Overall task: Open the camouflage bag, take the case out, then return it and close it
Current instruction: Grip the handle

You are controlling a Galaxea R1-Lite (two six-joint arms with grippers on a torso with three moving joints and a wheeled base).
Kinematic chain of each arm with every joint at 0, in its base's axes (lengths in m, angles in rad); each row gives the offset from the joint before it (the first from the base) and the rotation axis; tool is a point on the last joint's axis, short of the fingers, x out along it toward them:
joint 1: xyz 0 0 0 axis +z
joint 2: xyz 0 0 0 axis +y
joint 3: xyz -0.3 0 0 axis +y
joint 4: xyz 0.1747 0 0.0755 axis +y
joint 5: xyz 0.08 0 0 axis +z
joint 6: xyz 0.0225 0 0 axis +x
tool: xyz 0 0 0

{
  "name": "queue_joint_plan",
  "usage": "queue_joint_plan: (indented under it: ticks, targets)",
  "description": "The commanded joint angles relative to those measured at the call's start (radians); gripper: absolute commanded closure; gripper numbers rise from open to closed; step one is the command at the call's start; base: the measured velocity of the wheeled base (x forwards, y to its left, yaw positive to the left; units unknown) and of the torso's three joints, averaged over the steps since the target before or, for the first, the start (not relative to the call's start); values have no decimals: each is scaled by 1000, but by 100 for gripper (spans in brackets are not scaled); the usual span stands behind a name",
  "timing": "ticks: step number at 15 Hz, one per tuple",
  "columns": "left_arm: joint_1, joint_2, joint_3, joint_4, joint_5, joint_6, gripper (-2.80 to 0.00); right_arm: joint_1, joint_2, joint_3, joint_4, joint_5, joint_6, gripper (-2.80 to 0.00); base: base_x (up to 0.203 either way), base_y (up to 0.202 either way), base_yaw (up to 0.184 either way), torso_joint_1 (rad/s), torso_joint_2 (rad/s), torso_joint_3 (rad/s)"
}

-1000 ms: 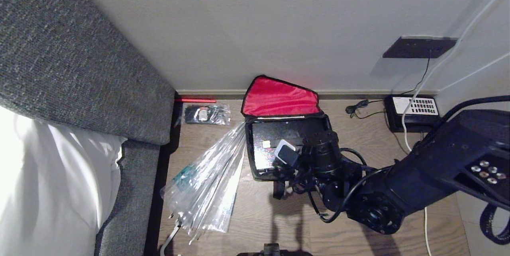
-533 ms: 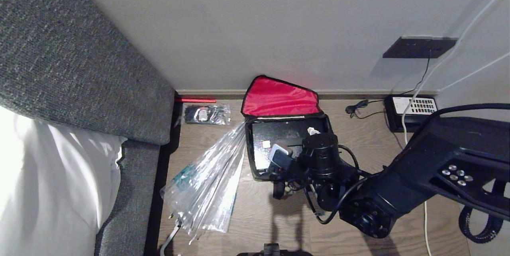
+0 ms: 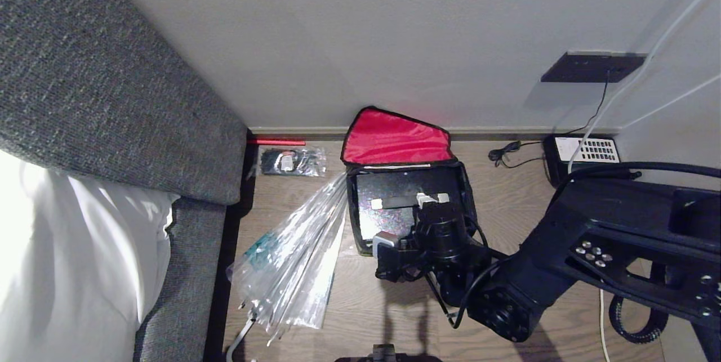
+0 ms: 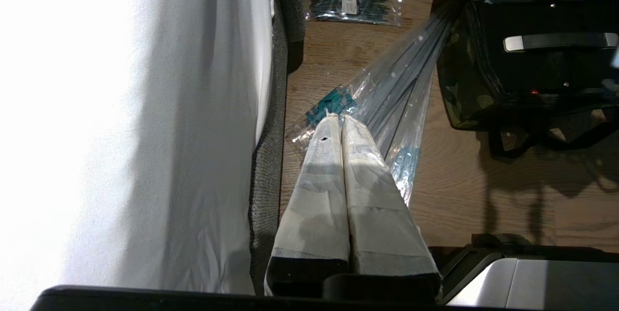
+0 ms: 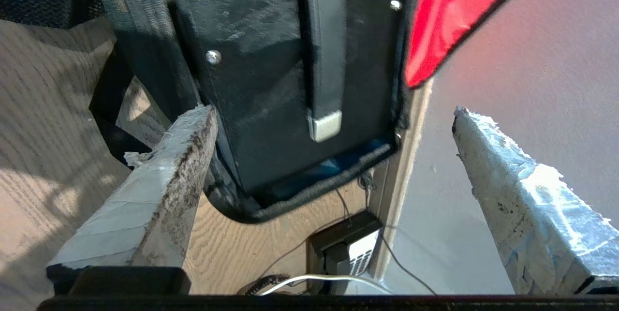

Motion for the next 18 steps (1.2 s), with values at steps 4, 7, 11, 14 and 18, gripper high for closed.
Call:
queue_joint_plan:
  ticks: [4,7,11,14,18]
  targets:
    - [1,0,0,0,0,0,0,-23,90,-96,-18,-29,-4,-280,0,0,0,0,0,0]
    - [1,0,0,0,0,0,0,-23,124,-128,-84,-47,-11,-280,0,0,0,0,0,0]
    - [1,0,0,0,0,0,0,-33,164,-181,-94,-46,-21,-280,0,0,0,0,0,0]
    - [1,0,0,0,1,0,0,-47,185,-188,-109,-44,-55,-280,0,0,0,0,0,0]
    - [1,0,0,0,0,0,0,-86,226,-263,-128,-44,-91,-280,0,0,0,0,0,0]
